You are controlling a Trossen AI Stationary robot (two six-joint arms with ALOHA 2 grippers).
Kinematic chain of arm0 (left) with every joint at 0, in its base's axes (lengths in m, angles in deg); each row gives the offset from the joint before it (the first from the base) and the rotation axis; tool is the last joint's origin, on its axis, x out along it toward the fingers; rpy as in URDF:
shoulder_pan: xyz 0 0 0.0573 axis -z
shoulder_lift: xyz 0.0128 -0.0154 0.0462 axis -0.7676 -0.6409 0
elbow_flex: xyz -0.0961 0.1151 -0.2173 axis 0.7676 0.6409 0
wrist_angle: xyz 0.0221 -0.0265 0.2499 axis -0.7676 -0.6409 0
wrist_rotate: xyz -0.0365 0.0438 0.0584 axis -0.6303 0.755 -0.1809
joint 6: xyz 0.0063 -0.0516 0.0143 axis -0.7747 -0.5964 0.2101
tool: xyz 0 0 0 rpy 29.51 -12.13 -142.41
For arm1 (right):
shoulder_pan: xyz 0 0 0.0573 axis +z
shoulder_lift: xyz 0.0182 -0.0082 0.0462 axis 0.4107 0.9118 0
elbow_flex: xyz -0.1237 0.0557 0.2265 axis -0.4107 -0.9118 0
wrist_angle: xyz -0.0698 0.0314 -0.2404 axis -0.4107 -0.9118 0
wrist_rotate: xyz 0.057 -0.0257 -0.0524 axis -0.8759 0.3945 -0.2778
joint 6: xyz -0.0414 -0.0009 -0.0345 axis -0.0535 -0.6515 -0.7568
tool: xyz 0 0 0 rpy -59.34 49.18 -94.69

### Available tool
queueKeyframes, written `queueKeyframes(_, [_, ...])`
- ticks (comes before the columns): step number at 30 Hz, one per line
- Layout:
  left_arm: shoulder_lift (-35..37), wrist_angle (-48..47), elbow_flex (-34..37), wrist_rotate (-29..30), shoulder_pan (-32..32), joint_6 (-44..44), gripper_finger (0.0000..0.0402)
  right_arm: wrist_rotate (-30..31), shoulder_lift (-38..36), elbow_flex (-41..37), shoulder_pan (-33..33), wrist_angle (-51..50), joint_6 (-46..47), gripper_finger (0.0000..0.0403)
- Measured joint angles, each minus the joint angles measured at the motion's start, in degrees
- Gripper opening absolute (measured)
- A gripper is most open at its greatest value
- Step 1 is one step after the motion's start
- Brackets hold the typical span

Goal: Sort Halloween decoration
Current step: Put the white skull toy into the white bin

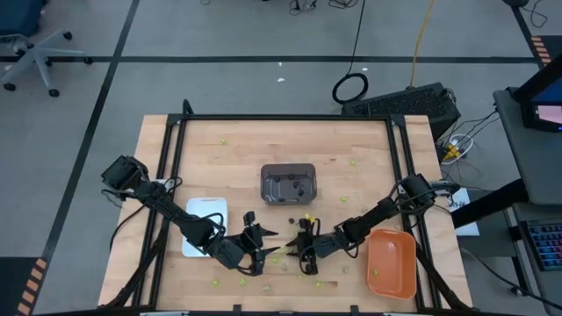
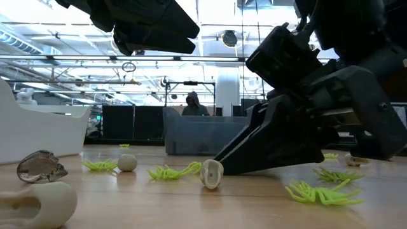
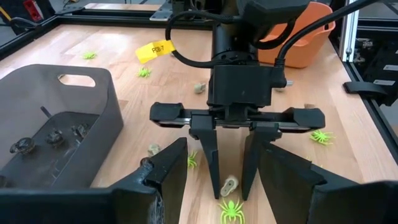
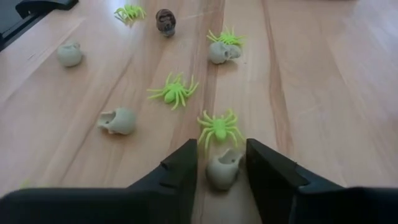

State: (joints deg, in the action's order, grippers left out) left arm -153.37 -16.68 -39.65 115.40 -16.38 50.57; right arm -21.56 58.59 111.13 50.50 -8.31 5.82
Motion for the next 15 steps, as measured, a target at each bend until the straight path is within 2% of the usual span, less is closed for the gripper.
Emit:
queueKeyframes(8, [0.00,-0.02,0.00,0.00,0.00,0.02,0.0191,0.22,-0.16,0.02,-0.04,-0.34,-0.16,0.0024])
queueKeyframes(15, [0.00,0.00,0.00,0.00,0.02,0.42,0.0191,-0.11,-5.59,-0.17,1.05,-5.20,-4.14,0.0025])
